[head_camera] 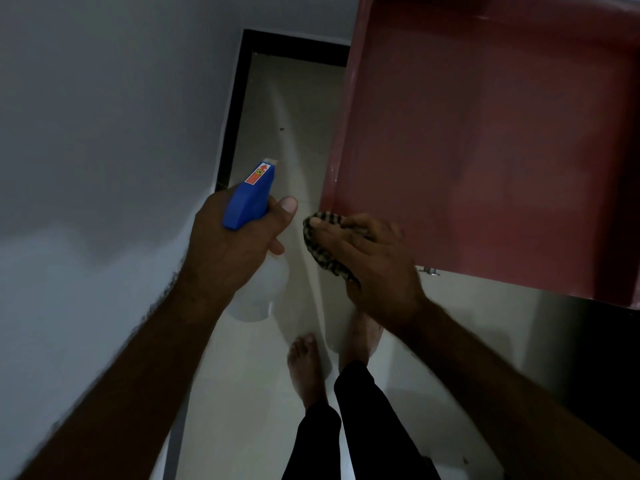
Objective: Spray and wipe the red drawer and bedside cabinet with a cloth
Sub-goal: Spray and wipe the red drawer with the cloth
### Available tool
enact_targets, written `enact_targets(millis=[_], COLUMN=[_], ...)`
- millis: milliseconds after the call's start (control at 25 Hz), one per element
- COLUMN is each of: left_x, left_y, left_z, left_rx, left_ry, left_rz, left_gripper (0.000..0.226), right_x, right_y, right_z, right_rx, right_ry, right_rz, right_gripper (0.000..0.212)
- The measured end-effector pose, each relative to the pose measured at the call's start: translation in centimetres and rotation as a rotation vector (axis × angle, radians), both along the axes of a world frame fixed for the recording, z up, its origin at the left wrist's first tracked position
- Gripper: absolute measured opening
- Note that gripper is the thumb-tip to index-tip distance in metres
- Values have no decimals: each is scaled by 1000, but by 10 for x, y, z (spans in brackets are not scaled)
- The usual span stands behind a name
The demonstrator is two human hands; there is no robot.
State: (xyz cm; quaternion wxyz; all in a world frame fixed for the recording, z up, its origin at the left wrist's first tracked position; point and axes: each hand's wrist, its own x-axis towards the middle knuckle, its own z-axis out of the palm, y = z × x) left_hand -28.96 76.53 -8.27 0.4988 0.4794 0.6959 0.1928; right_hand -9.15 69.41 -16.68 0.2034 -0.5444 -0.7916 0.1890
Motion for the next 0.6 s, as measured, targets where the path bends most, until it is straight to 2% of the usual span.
enact_targets(millis=[200,440,600], left_x=[6,15,17], left_y=[6,16,24], left_z=[2,9,11], left_rx=[-13,-8,0], left_ry=[23,-12,30], left_rz=[-8,26,15], left_gripper=[27,37,24], right_x=[6,9,16], right_y=[49,13,59], right_z=[-1,-4,-1], right_rx=[13,-1,13], right_ry=[22,6,-2], right_rz=[-117,31,-35], right_gripper=[61,70,61])
